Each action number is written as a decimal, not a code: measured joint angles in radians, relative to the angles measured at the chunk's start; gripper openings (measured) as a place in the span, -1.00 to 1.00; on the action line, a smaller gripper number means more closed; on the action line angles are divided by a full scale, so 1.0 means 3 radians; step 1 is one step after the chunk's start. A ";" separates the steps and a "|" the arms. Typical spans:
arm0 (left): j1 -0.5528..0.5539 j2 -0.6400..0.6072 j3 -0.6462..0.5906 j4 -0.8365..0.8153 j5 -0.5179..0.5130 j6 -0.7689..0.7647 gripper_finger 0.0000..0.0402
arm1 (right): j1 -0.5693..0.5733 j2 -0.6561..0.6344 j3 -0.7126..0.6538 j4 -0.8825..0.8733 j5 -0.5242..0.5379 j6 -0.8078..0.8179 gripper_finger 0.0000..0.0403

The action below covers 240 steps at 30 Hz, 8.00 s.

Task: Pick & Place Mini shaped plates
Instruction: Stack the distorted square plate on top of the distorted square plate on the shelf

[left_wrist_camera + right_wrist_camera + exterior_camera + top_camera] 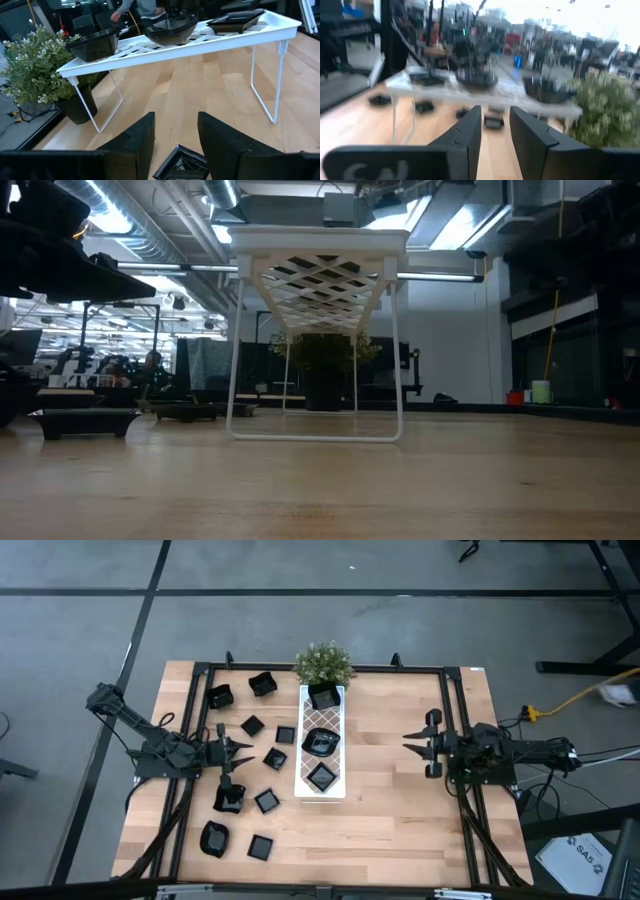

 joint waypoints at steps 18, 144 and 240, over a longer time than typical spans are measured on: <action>0.0016 0.0000 0.0001 0.0524 0.0359 -0.0624 -0.29 | -0.0108 0.0009 -0.0001 -0.0226 -0.0204 -0.0099 -0.49; 0.3847 0.3678 0.1541 0.0049 0.1457 0.1190 -0.29 | -0.0107 0.0010 0.0000 -0.0222 -0.0203 -0.0099 -0.49; 0.2382 0.3146 0.2862 -0.0381 0.0714 0.1711 -0.99 | -0.0107 0.0010 -0.0001 -0.0222 -0.0203 -0.0099 -0.49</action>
